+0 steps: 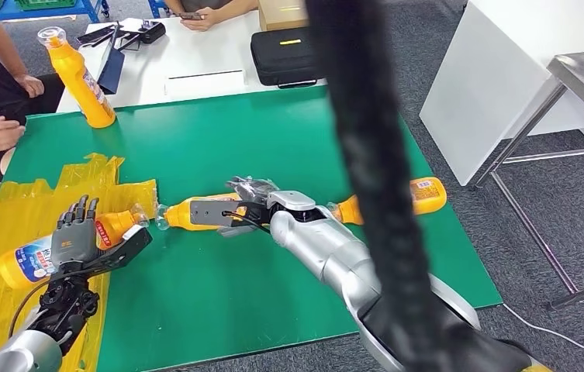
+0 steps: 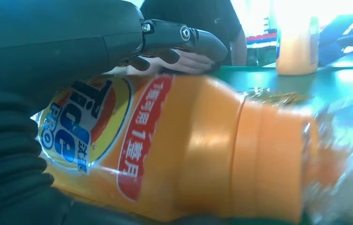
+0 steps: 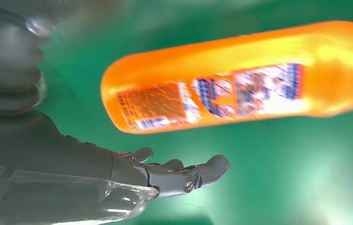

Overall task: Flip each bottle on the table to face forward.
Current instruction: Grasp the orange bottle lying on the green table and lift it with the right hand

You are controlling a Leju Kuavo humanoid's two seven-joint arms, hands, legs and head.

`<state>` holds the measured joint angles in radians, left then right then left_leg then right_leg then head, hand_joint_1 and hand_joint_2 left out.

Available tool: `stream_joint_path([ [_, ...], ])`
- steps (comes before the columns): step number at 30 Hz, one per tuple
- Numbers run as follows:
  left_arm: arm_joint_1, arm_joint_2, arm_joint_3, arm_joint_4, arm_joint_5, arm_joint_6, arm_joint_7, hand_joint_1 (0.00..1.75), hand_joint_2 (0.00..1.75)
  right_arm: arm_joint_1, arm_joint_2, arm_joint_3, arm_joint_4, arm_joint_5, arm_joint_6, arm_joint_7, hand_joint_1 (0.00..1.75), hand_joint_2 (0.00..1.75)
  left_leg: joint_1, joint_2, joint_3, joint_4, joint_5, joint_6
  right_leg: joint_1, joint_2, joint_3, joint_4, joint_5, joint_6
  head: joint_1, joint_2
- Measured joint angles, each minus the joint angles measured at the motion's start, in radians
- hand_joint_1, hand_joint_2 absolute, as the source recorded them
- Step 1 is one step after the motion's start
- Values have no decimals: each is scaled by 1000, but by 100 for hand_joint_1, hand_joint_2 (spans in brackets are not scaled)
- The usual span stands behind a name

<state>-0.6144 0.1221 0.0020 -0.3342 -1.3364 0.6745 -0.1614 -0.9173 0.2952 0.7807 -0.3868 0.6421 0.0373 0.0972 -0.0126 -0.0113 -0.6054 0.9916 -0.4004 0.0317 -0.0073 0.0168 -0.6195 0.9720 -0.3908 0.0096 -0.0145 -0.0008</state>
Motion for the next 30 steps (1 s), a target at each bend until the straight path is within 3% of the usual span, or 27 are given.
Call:
stream_joint_path([
  [6,-5,-33,98,-25,291,-51,-293,0,0,21,1,33,39,55,-7,74,0,175,0,0,0,0,0,0,0,0,-1,0,0,0,0,0],
  [12,-10,-73,137,-85,526,-172,-460,0,0,31,-3,48,66,100,-3,121,0,175,0,0,0,0,0,0,0,0,-1,0,0,0,0,0],
  [19,-10,-90,87,-177,746,-263,-522,0,0,35,-17,67,82,155,16,154,0,175,0,0,1,0,0,0,0,0,0,0,0,0,0,0],
  [30,-13,-93,-22,-236,881,-305,-531,0,0,59,-29,87,88,201,25,181,0,175,-1,0,8,0,-1,0,0,0,7,-1,0,0,0,0],
])
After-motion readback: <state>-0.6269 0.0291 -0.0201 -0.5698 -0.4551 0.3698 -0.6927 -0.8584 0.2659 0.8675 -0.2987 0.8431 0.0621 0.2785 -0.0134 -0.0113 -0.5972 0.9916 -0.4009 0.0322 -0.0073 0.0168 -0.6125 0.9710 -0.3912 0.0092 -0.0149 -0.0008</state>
